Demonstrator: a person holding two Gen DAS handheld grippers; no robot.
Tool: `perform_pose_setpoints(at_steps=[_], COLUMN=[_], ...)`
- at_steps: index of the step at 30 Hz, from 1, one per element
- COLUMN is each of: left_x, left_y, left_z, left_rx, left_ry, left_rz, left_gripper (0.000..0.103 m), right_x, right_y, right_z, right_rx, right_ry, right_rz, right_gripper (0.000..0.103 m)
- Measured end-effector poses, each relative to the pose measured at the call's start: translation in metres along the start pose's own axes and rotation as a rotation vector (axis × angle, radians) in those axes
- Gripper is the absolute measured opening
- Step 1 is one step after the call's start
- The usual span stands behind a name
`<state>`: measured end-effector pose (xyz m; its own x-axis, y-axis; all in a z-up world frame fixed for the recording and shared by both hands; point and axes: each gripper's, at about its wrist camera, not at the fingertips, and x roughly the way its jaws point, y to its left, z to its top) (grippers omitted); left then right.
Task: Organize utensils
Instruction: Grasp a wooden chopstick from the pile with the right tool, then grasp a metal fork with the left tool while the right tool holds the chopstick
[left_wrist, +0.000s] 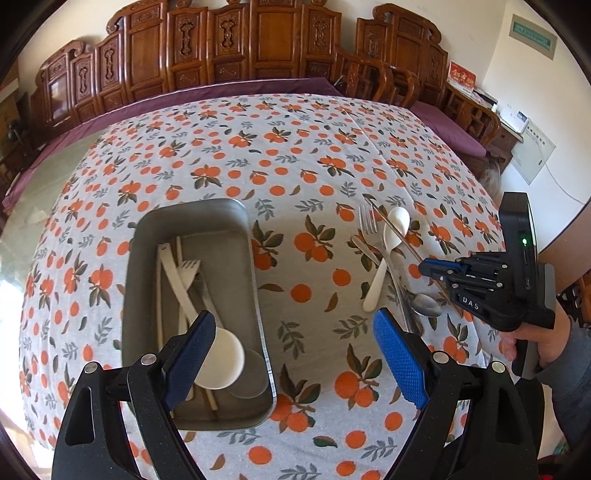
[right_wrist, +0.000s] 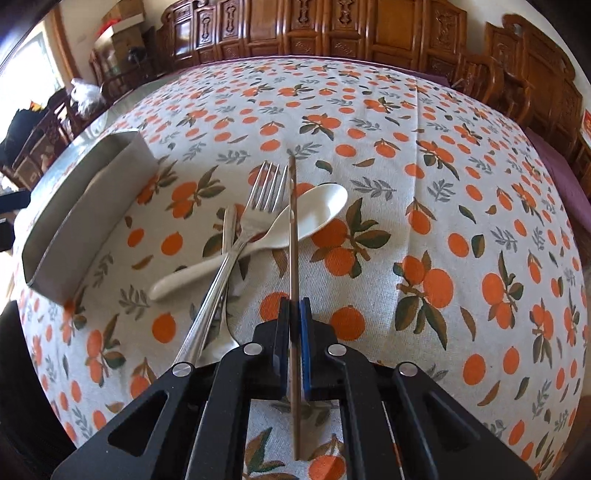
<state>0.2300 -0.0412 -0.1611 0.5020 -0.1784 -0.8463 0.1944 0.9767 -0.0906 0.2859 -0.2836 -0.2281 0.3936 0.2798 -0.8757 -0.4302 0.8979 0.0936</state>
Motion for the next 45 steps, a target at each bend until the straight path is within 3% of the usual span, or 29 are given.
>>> perform_pose_setpoints(at_steps=[16,24,27,29,31,40,45], left_x=[0.042,0.064,0.078,0.091,0.098,0.121,0.126], left_y=[-0.061,-0.089,-0.096,-0.1,-0.103,-0.099,-0.097], left_z=[0.025,0.037,0.037,0.036,0.034,0.037,0.04], left_rx=[0.041,0.063,0.061,0.058,0.056,0.018,0.022], left_ry=[0.021,0.05,0.087,0.129,0.148,0.181,0.177], left_rz=[-0.024,-0.062,-0.079,-0.093,-0.095,-0.075,-0.045], left_gripper=[0.083,0.062,0.05,0.036,0.031,0.026,0.017], right_x=[-0.051,-0.057,-0.055,-0.053,-0.052,-0.053,-0.052], right_y=[-0.031,-0.045,-0.048,-0.049,-0.049,-0.046,-0.043], right_z=[-0.026,-0.039,-0.043,-0.045,-0.047,-0.051,-0.051], right_rx=[0.075,0.118,0.138,0.147,0.152,0.16,0.158], right_ry=[-0.076,-0.084,-0.082,-0.08,-0.075,-0.076,-0.073], right_rz=[0.053,0.052,0.056,0.06,0.063,0.072,0.075], right_gripper=[0.006,0.006,0.006,0.006,0.006,0.006,0.006])
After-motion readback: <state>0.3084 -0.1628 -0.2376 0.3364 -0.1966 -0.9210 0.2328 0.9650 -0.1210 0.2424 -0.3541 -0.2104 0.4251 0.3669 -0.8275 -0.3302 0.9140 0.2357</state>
